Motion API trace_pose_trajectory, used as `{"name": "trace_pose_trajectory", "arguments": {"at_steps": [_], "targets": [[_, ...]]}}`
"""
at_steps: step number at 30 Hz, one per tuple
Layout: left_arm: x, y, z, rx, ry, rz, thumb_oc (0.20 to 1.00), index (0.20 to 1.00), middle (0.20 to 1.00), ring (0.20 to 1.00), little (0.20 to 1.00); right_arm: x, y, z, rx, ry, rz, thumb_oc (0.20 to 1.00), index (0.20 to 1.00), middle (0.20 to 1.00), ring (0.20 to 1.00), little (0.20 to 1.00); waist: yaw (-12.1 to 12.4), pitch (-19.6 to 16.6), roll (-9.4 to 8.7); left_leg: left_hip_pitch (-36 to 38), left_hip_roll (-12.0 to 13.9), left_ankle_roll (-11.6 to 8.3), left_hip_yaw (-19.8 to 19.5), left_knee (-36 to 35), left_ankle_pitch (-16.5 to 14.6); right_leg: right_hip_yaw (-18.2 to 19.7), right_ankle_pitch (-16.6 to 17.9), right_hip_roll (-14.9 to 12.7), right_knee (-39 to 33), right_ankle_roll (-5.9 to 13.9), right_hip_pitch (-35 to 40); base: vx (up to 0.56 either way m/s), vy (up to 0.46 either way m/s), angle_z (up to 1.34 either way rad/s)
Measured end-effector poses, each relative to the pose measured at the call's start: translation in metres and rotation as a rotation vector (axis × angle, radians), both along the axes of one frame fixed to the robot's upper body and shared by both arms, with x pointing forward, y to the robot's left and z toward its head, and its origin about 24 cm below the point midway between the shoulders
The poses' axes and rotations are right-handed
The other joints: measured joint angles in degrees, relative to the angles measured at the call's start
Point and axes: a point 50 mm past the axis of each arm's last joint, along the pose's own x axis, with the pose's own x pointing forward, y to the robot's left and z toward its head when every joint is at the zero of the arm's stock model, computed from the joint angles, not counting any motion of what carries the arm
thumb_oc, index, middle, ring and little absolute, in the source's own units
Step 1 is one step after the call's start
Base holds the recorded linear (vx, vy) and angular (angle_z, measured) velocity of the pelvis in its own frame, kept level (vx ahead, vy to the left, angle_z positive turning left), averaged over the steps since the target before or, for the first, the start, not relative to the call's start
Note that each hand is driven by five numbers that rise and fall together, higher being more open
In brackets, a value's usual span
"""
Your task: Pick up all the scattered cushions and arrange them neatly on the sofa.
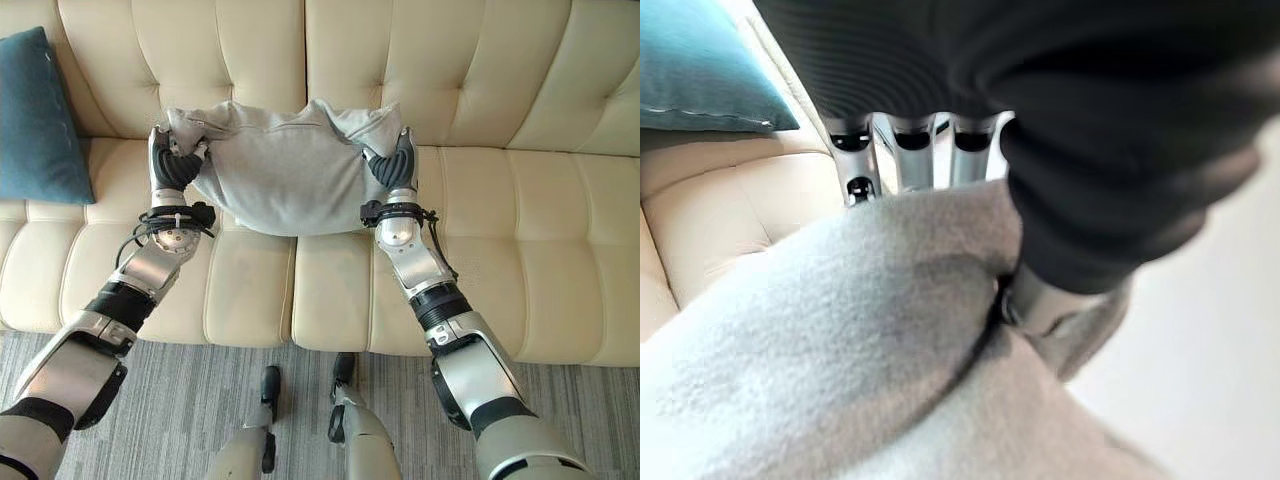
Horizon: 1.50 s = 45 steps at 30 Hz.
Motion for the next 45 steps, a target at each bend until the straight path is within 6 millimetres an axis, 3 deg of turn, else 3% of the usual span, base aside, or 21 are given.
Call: {"name": "trace_pose_trajectory", "arguments": {"at_steps": [7, 9, 12, 17, 22, 23, 25, 26, 28, 32, 35, 37, 39, 41, 42, 45], "targets": [[0.006, 0.015, 0.019, 0.038, -0.001, 0.022, 1.0, 1.0, 1.0, 1.0, 1.0, 0.007, -0.008, 0.032, -0.006, -0.069, -0.04, 1.0, 1.0, 1.0, 1.0, 1.0, 0.32, 0.01, 0.04, -1.9, -0.01, 0.0, -0.05, -0.2, 0.0, -0.13, 0.33, 0.09, -0.7, 0.03, -1.62, 0.0, 0.0, 0.0], [0.014, 0.029, 0.042, 0.081, 0.012, 0.063, 1.0, 1.0, 1.0, 1.0, 1.0, 0.015, -0.021, 0.058, -0.006, -0.077, -0.085, 1.0, 1.0, 1.0, 1.0, 1.0, 0.33, 0.01, 0.04, -2.71, -0.01, -0.18, -0.15, -0.21, 0.21, -0.42, 0.81, 0.1, -1.23, -0.06, -2.09, 0.01, -0.005, 0.04], [0.012, 0.044, 0.067, 0.061, -0.023, 0.077, 1.0, 1.0, 1.0, 1.0, 1.0, 0.014, -0.024, 0.085, 0.054, -0.123, -0.071, 1.0, 1.0, 1.0, 1.0, 1.0, 0.26, 0.01, 0.04, -3.03, 0.01, -0.59, -0.26, -0.27, 0.58, -0.63, 1.19, 0.19, -1.76, -0.16, -2.13, 0.0, 0.0, 0.01], [0.016, 0.058, 0.067, -0.063, 0.042, 0.075, 1.0, 1.0, 1.0, 1.0, 1.0, 0.023, -0.039, 0.09, 0.159, -0.044, -0.106, 1.0, 1.0, 1.0, 1.0, 1.0, 0.47, -0.04, 0.04, -3.03, 0.0, -0.6, -0.4, -0.26, 0.6, -1.18, 1.37, 0.1, -1.86, -0.4, -1.81, 0.0, 0.011, 0.05], [0.012, 0.057, 0.057, -0.172, 0.047, -0.033, 1.0, 1.0, 1.0, 1.0, 1.0, 0.02, -0.063, 0.083, 0.324, -0.028, -0.12, 1.0, 1.0, 1.0, 1.0, 1.0, 0.98, -0.04, 0.04, -2.87, -0.22, -0.6, -1.23, -0.29, 0.6, -1.45, 1.41, -0.11, -1.88, -0.35, -1.32, 0.02, 0.029, 0.06], [0.007, 0.058, 0.046, -0.177, 0.049, -0.057, 1.0, 1.0, 1.0, 1.0, 1.0, 0.016, -0.069, 0.076, 0.323, -0.032, -0.115, 1.0, 1.0, 1.0, 1.0, 1.0, 1.01, -0.03, 0.03, -2.22, -0.24, -0.6, -1.25, -0.51, 0.6, -1.46, 1.41, -0.15, -2.01, -0.35, -0.66, 0.03, 0.032, 0.01], [-0.013, 0.065, 0.003, -0.217, 0.091, -0.106, 1.0, 1.0, 1.0, 1.0, 1.0, 0.002, -0.089, 0.04, 0.267, 0.008, -0.114, 1.0, 1.0, 1.0, 1.0, 1.0, 0.94, -0.02, 0.01, 0.59, -0.25, -0.6, -1.2, -1.25, 0.6, -1.42, 1.4, -0.13, -2.3, -0.33, 1.87, 0.05, 0.043, -0.01], [-0.027, 0.073, -0.034, -0.22, 0.172, -0.101, 1.0, 1.0, 1.0, 1.0, 1.0, -0.008, -0.105, 0.008, 0.236, 0.08, -0.147, 1.0, 1.0, 1.0, 1.0, 1.0, 0.82, 0.0, -0.01, 2.54, -0.34, -0.6, -1.16, -1.42, 0.6, -1.36, 1.35, -0.21, -2.55, -0.24, 3.89, 0.07, 0.071, 0.01], [-0.055, 0.087, -0.075, -0.265, 0.254, -0.08, 1.0, 1.0, 1.0, 1.0, 1.0, -0.033, -0.122, -0.027, 0.24, 0.116, -0.156, 1.0, 1.0, 1.0, 1.0, 1.0, 0.42, -0.01, -0.1, 5.05, -0.54, -0.59, -1.01, -2.48, 0.59, -1.17, 0.72, -0.33, -2.98, 0.77, 6.02, 0.05, 0.048, 0.0], [-0.102, 0.1, -0.131, -0.389, 0.358, -0.027, 1.0, 1.0, 1.0, 1.0, 1.0, -0.076, -0.145, -0.089, 0.209, 0.251, -0.206, 1.0, 1.0, 1.0, 1.0, 1.0, 0.35, 0.04, -0.31, 6.52, -1.1, -0.56, -0.17, -3.04, 0.55, -0.53, 0.37, -0.65, -4.67, 2.7, 8.13, 0.07, 0.056, 0.0], [-0.159, 0.1, -0.191, -0.423, 0.558, 0.012, 1.0, 1.0, 1.0, 1.0, 1.0, -0.131, -0.153, -0.156, 0.187, 0.461, -0.229, 1.0, 1.0, 1.0, 1.0, 1.0, -0.04, -0.03, -0.62, 11.2, -1.28, 0.15, 0.46, -3.07, 0.04, -0.39, 0.07, -0.54, -6.93, 4.15, 13.79, 0.07, 0.064, 0.0], [-0.191, 0.109, -0.222, -0.423, 0.706, 0.059, 1.0, 1.0, 1.0, 1.0, 1.0, -0.151, -0.158, -0.18, 0.138, 0.573, -0.225, 1.0, 1.0, 1.0, 1.0, 1.0, -0.54, -0.37, -0.67, 13.45, -1.09, 0.5, 1.14, -3.09, -1.43, 0.18, -0.23, -0.3, -7.67, 4.81, 16.04, 0.04, 0.088, -0.18], [-0.231, 0.12, -0.255, -0.43, 0.888, 0.135, 1.0, 1.0, 1.0, 1.0, 1.0, -0.185, -0.163, -0.219, 0.059, 0.774, -0.224, 1.0, 1.0, 1.0, 1.0, 1.0, -0.84, -0.92, -1.53, 16.43, -1.15, 1.32, 1.8, -3.07, -1.92, 0.64, 0.37, -0.18, -8.74, 5.4, 19.17, 0.01, 0.109, -0.17], [-0.262, 0.123, -0.278, -0.443, 1.039, 0.182, 1.0, 1.0, 1.0, 1.0, 1.0, -0.21, -0.162, -0.25, 0.023, 0.957, -0.214, 1.0, 1.0, 1.0, 1.0, 1.0, -0.82, -3.07, -2.78, 18.01, -1.33, 2.15, 2.85, -3.08, -2.52, 1.77, 0.51, -0.17, -9.2, 5.72, 20.54, -0.03, 0.099, -0.21], [-0.272, 0.122, -0.284, -0.44, 1.086, 0.18, 1.0, 1.0, 1.0, 1.0, 1.0, -0.216, -0.162, -0.256, 0.017, 0.99, -0.215, 1.0, 1.0, 1.0, 1.0, 1.0, -0.69, -3.96, -3.19, 17.93, -1.5, 2.23, 3.39, -3.08, -2.55, 2.11, 0.84, -0.31, -9.72, 6.17, 20.46, -0.09, 0.133, -0.27], [-0.288, 0.118, -0.293, -0.428, 1.169, 0.148, 1.0, 1.0, 1.0, 1.0, 1.0, -0.236, -0.158, -0.28, 0.049, 1.112, -0.206, 1.0, 1.0, 1.0, 1.0, 1.0, -0.58, -5.3, -4.85, 18.91, -3.08, 2.81, 5.03, -2.81, -2.61, 4.17, 2.9, -1.03, -10.14, 6.5, 20.68, -0.18, 0.163, -0.33]]}}
